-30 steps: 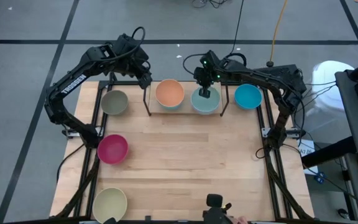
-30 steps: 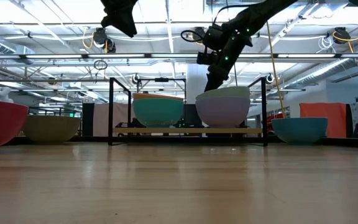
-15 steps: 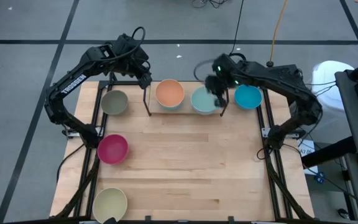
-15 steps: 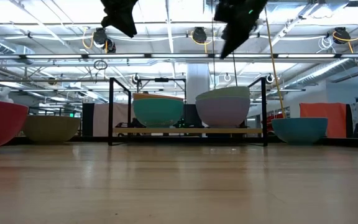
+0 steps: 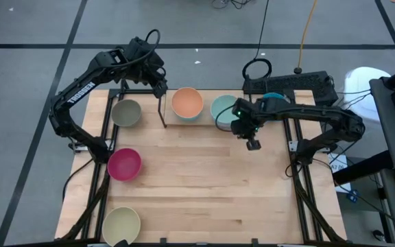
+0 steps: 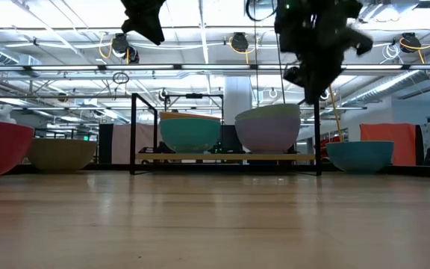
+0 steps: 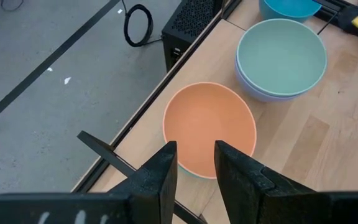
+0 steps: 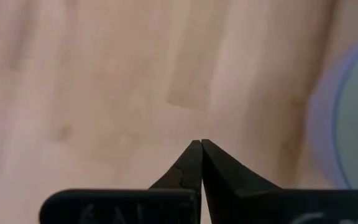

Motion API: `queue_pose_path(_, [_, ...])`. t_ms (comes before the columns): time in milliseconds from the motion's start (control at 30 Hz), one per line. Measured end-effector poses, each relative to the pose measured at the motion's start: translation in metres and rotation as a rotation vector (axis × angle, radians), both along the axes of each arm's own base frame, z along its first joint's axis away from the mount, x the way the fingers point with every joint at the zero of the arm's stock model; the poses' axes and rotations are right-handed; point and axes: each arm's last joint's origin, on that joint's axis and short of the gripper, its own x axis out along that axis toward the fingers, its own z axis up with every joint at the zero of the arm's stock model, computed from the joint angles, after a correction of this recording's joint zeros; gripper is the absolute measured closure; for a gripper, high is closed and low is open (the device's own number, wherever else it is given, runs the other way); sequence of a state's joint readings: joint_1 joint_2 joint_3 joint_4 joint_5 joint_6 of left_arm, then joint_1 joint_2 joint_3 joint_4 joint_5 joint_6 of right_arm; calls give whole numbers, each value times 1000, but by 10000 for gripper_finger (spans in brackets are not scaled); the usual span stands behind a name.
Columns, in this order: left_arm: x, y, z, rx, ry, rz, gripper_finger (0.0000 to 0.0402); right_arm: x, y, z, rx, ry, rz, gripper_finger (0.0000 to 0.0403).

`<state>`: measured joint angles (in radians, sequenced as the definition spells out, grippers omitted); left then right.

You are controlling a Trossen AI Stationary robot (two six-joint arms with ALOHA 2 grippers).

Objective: Place and stack bowls onto a shelf
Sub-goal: Stack the green bowl on top of the purple bowl on the shelf

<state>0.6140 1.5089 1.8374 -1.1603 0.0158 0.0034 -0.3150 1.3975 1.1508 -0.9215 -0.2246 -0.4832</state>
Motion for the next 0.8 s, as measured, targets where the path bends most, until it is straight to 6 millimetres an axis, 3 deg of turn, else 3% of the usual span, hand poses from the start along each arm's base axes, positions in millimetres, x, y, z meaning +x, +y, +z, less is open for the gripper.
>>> queue_pose_path(267, [0, 0, 0, -5, -3, 7, 289, 6, -11, -30, -97, -123, -76, 403])
queue_pose_path(800, [0, 0, 0, -8, -3, 9, 289, 9, -40, -31, -214, -200, -190, 403])
